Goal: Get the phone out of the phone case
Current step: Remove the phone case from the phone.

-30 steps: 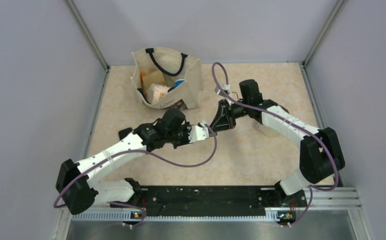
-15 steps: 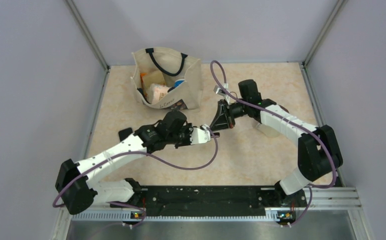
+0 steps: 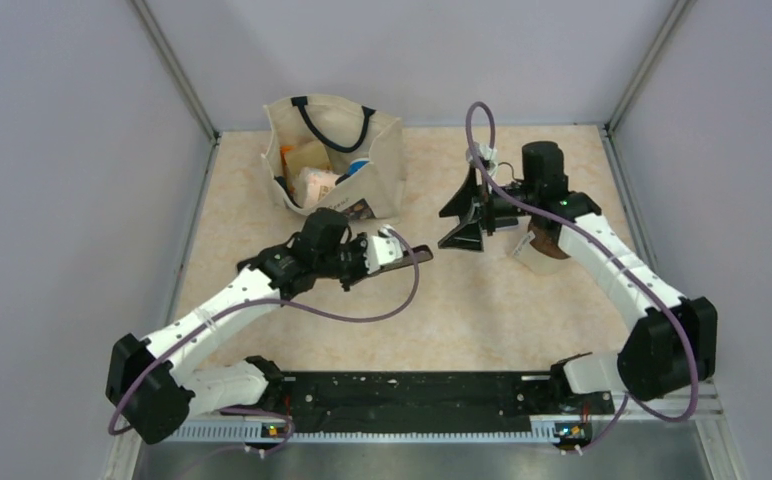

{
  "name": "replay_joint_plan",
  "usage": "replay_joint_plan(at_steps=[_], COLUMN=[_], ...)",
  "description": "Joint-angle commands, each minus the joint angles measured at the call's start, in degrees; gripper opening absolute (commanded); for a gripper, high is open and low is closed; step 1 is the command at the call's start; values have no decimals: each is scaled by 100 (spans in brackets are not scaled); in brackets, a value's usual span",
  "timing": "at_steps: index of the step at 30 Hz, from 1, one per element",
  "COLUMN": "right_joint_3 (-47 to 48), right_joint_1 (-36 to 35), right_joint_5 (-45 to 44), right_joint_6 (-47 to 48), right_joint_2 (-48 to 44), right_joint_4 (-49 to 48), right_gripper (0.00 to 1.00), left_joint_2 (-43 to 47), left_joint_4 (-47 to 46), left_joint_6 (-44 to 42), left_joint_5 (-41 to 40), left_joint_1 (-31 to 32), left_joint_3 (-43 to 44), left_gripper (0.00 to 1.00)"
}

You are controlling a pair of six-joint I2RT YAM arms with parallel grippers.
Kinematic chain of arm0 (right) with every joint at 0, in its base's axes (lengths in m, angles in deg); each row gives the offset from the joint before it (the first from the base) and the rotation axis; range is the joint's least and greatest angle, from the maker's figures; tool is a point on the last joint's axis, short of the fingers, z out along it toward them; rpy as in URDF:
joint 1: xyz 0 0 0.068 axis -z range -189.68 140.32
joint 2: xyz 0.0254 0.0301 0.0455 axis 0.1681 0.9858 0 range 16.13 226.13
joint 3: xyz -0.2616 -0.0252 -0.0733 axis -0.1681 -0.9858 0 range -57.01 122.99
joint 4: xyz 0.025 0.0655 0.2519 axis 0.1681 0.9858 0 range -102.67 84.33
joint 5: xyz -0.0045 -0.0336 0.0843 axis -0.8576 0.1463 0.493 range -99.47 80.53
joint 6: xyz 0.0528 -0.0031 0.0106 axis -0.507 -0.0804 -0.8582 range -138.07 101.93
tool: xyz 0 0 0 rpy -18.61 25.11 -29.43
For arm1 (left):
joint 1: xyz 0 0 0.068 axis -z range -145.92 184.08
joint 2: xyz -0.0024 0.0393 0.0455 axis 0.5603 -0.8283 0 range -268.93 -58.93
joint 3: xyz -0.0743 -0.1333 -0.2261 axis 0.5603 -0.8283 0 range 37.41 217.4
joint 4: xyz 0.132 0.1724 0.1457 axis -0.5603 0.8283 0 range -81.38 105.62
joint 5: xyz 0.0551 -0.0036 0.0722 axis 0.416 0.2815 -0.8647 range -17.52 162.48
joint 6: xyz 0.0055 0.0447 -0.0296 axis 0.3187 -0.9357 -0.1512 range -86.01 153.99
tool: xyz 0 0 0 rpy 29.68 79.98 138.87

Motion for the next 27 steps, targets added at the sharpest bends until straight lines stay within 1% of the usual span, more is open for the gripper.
replay_joint_plan(at_steps=[1, 4, 8, 13, 16, 18, 20, 23, 24, 25, 26, 27], right_joint_3=[124, -109, -185, -262, -253, -230, -215, -225, -223, -225, -216, -201], right_joint_1=[3, -9, -22, -175, -261, -275, -285, -311, -316, -320, -334, -351], right_joint_5=[-646, -789, -710, -600, -507, -397, -337, -228, -172, -100, -6, 97], right_joint_6=[696, 897, 1052, 1233, 1281, 1301, 1344, 1424, 1455, 1501, 1566, 1637], right_joint_2=[-799, -1127, -1167, -986, -852, -799, -776, -739, -720, -704, -682, -661], right_joint_4=[268, 260, 341, 378, 379, 377, 388, 425, 436, 470, 519, 581], right_gripper=[99, 99, 98, 89, 83, 76, 68, 54, 47, 36, 22, 11], left_joint_2=[150, 88, -60, -283, -355, -366, -374, -359, -357, -356, -351, -345], left_joint_4=[-555, -580, -601, -840, -980, -1003, -1009, -1049, -1059, -1077, -1095, -1105], left_joint_6=[789, 1113, 1522, 1976, 2150, 2165, 2165, 2200, 2214, 2230, 2253, 2259], left_joint_5=[1337, 1907, 2619, 3437, 3598, 3624, 3644, 3699, 3713, 3723, 3733, 3749], left_joint_1=[-560, -790, -860, -859, -861, -857, -860, -859, -856, -853, -860, -856], left_joint_3=[296, 469, 729, 909, 927, 920, 911, 880, 868, 861, 857, 856], left_gripper=[0, 0, 0, 0, 0, 0, 0, 0, 0, 0, 0, 0])
